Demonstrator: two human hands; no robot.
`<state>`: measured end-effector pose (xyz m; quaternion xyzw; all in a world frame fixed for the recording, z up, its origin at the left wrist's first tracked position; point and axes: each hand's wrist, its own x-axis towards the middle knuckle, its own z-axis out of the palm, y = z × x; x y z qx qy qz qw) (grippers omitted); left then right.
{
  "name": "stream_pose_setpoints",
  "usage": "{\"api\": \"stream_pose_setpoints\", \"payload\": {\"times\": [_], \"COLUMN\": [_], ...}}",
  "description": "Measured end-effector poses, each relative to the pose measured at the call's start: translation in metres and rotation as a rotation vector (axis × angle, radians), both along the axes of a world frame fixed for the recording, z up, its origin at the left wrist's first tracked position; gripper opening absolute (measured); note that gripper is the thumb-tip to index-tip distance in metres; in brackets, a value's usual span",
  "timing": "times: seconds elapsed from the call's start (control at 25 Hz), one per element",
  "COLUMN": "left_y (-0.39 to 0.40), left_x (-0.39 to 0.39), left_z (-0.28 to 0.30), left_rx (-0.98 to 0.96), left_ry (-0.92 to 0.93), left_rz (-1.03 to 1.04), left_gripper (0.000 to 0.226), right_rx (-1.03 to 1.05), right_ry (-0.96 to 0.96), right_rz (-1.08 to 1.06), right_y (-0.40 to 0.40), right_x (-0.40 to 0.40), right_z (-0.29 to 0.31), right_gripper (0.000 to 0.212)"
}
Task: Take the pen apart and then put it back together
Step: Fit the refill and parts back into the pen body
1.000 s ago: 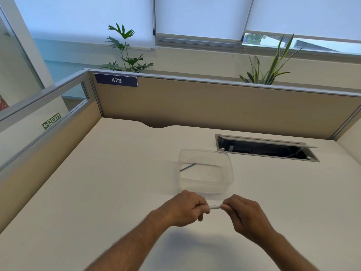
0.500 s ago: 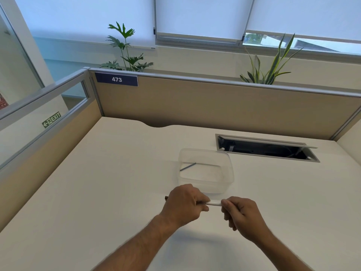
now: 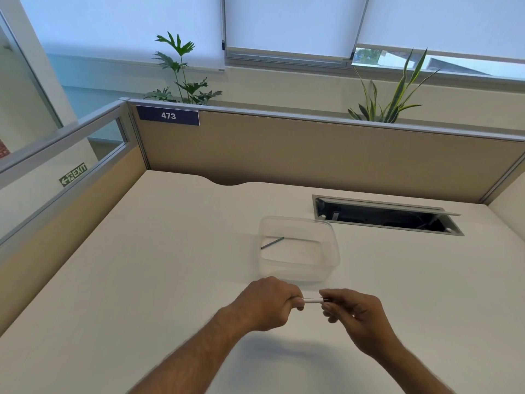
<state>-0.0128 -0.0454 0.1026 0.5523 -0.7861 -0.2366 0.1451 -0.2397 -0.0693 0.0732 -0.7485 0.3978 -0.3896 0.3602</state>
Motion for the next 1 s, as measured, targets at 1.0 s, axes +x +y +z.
{"api": "stream_pose_setpoints", "payload": {"times": [1.0], "left_y": [0.006], "left_x": [-0.003], "left_z": [-0.019], "left_rx": [-0.686], "left_ry": [0.06], "left_rz": [0.052], "left_gripper": [0.012], "right_rx": [0.685], "right_ry": [-0.237], "right_rz": [-0.067], "right_y": [0.016], "right_x": [0.021], "right_z": [0.0], "right_gripper": [0.037]}}
